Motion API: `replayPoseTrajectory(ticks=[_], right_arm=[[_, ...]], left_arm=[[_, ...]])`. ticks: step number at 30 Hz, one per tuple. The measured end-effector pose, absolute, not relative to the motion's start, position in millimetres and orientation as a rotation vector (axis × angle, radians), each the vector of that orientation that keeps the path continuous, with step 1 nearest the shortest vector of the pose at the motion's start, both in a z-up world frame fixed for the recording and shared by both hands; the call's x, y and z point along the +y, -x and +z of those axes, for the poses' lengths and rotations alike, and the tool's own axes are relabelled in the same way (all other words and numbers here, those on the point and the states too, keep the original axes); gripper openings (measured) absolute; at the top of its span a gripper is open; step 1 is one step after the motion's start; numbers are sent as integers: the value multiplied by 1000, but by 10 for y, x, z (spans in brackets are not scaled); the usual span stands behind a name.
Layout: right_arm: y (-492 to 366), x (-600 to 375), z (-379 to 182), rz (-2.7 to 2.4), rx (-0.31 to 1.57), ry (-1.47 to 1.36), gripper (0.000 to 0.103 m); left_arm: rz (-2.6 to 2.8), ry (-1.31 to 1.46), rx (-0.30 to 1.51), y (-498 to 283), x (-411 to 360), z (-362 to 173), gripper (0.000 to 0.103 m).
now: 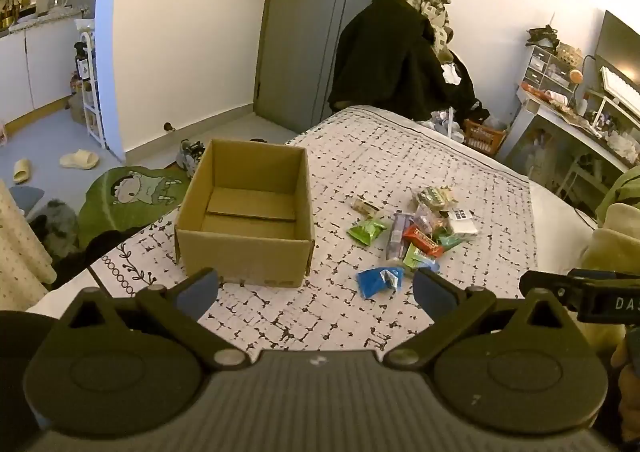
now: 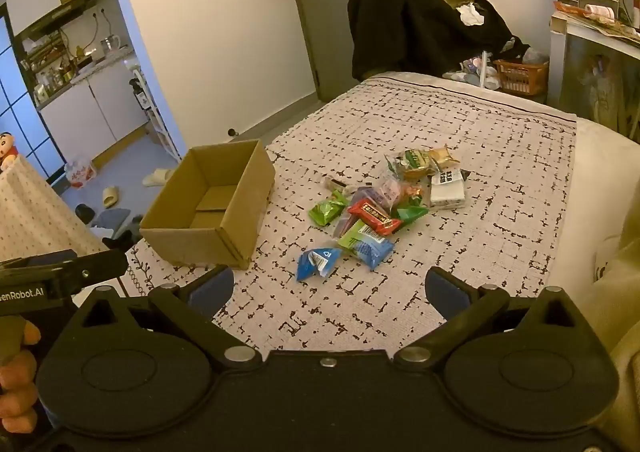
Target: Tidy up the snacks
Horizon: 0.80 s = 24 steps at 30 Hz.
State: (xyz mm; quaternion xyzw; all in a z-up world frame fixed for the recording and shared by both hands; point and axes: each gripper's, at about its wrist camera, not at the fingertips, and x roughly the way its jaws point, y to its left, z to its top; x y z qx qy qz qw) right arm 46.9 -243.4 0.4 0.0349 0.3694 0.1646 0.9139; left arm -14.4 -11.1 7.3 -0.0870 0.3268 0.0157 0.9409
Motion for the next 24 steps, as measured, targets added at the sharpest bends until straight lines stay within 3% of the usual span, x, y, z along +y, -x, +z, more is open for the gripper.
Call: replayPoseTrajectory(ticks=[24], right_arm=[[-481,-2428,-4,339,754,-68,103]], left_arm=[[51,181,660,159,-79,76,102]])
